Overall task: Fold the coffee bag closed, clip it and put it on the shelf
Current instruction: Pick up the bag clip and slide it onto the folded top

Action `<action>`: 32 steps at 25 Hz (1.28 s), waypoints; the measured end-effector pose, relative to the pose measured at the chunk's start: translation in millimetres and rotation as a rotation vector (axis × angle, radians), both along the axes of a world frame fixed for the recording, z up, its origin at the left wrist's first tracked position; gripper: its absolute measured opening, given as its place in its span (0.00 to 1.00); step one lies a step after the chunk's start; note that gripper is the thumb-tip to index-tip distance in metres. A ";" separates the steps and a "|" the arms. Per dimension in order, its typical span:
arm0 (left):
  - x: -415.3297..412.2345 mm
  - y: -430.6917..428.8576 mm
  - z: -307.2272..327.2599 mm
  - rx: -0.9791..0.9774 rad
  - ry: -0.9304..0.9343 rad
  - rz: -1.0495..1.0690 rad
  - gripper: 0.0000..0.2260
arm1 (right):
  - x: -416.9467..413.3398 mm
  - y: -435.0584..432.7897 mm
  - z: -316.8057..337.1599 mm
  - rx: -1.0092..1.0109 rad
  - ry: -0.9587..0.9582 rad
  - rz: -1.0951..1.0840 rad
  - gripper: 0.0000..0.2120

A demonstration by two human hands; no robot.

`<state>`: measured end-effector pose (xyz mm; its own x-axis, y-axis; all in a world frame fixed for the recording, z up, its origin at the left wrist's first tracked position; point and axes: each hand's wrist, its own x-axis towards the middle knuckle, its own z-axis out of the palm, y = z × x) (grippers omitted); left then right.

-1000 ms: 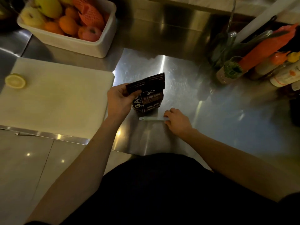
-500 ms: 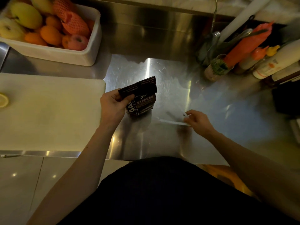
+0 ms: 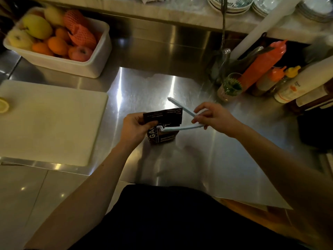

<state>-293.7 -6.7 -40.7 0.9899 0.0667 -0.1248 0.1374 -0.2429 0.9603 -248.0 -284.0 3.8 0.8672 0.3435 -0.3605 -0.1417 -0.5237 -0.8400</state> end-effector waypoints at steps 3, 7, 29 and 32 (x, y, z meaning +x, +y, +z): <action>-4.6 -5.1 0.3 -0.013 -0.001 0.024 0.10 | 4.3 9.6 -2.2 0.083 0.049 0.017 0.03; -9.6 -8.3 3.2 0.061 -0.039 0.017 0.09 | 4.4 21.5 -10.2 0.192 0.059 -0.022 0.04; -23.9 -18.8 -27.1 -0.311 -0.001 0.204 0.16 | 8.7 32.1 -2.4 0.033 -0.071 0.207 0.15; -22.2 -21.0 -32.6 -0.367 0.043 0.259 0.19 | 8.7 35.0 -3.7 0.044 -0.107 0.187 0.15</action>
